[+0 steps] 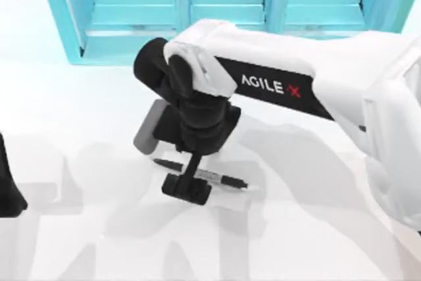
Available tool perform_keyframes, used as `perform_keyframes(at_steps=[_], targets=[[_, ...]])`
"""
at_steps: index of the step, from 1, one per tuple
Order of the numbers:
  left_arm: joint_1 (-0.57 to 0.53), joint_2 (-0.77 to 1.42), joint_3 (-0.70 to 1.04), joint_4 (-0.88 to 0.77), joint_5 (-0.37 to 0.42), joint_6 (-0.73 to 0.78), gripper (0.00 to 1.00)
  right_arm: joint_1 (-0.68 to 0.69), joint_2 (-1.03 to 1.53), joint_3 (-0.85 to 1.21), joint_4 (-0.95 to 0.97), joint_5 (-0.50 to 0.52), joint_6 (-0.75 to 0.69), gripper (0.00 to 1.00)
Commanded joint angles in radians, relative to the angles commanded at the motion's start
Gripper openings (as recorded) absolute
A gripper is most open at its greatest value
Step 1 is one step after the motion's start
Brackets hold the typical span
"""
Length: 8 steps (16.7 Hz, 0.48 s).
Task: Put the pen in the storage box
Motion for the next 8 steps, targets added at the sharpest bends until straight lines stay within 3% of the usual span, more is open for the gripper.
perform_keyframes(at_steps=[6,8], targets=[[0.0,0.0,0.0,0.0,0.0,0.0,1.0,0.0,0.005,-0.03,0.031,0.0,0.0,1.0],[0.0,0.0,0.0,0.0,0.0,0.0,1.0,0.0,0.005,-0.03,0.031,0.0,0.0,0.85]])
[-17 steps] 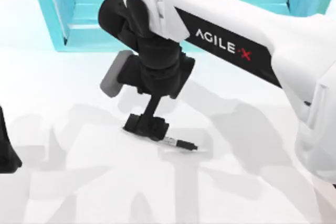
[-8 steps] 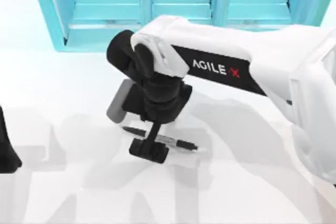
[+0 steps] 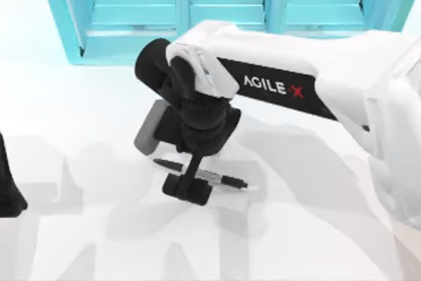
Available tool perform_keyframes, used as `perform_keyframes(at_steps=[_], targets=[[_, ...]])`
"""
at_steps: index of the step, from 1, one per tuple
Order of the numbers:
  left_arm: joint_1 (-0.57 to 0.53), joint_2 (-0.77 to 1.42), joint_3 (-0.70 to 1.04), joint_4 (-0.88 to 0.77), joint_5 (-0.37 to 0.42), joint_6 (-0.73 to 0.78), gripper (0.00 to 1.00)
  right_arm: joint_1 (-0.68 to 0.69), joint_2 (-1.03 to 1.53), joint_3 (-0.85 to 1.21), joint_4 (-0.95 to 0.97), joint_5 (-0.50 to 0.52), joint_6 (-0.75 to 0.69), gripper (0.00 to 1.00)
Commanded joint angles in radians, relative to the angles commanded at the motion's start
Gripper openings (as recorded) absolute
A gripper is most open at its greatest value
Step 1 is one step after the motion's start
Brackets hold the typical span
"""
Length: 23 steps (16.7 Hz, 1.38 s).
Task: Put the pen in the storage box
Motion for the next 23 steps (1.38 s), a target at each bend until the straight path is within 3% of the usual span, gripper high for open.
perform_keyframes(at_steps=[11,23], targets=[[0.0,0.0,0.0,0.0,0.0,0.0,1.0,0.0,0.0,0.0,0.0,0.0,0.0,0.02],[0.0,0.0,0.0,0.0,0.0,0.0,1.0,0.006,-0.053,0.044,-0.063,-0.018,0.012,0.0]])
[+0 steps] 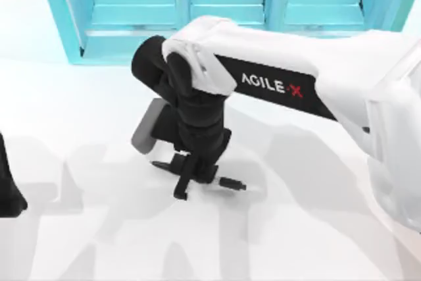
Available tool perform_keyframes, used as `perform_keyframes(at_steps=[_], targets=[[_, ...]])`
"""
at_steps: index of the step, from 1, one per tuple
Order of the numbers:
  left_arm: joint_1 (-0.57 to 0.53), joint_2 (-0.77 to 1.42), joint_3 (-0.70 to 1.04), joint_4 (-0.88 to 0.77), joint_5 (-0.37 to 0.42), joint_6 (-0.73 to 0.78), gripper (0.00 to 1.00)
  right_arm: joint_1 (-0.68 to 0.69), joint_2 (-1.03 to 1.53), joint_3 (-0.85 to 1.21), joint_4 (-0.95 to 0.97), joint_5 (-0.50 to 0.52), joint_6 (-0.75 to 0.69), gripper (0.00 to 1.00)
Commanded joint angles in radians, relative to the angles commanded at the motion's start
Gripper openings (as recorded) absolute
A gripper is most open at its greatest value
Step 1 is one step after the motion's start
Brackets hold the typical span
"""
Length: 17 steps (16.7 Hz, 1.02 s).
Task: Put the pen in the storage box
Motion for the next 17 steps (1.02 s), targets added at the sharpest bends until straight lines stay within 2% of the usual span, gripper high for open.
perform_keyframes(at_steps=[8,14,17], targets=[[0.0,0.0,0.0,0.0,0.0,0.0,1.0,-0.004,-0.018,0.313,-0.326,-0.001,0.0,0.0],[0.0,0.0,0.0,0.0,0.0,0.0,1.0,-0.003,-0.017,0.329,-0.343,-0.002,0.002,0.0],[0.0,0.0,0.0,0.0,0.0,0.0,1.0,-0.036,-0.008,0.334,-0.363,0.005,0.055,0.0]])
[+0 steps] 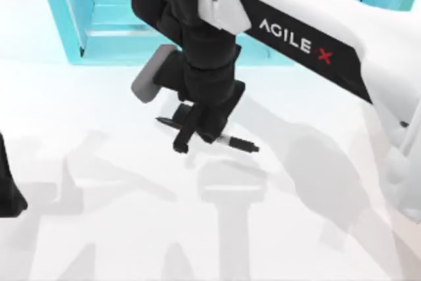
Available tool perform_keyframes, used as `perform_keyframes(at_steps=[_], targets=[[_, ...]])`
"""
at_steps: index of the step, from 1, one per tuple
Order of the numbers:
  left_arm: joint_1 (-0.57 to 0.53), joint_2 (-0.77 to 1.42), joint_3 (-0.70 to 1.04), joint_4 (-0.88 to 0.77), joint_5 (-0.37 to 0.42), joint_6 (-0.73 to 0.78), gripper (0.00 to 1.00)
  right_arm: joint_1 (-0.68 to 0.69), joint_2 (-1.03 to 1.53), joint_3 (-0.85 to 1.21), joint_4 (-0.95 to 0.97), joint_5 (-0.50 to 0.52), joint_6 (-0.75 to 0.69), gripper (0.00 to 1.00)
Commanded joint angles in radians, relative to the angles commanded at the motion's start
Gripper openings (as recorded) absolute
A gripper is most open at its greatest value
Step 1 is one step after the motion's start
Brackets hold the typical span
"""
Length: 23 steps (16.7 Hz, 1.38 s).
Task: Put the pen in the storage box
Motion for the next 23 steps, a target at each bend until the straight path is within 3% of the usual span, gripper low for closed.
perform_keyframes(at_steps=[6,18,23], targets=[[0.0,0.0,0.0,0.0,0.0,0.0,1.0,-0.209,-0.017,-0.018,-0.062,0.034,0.325,0.0],[0.0,0.0,0.0,0.0,0.0,0.0,1.0,-0.84,-0.105,-0.131,-0.226,0.133,1.281,0.0],[0.0,0.0,0.0,0.0,0.0,0.0,1.0,-1.036,-0.134,-0.182,-0.267,0.159,1.574,0.0]])
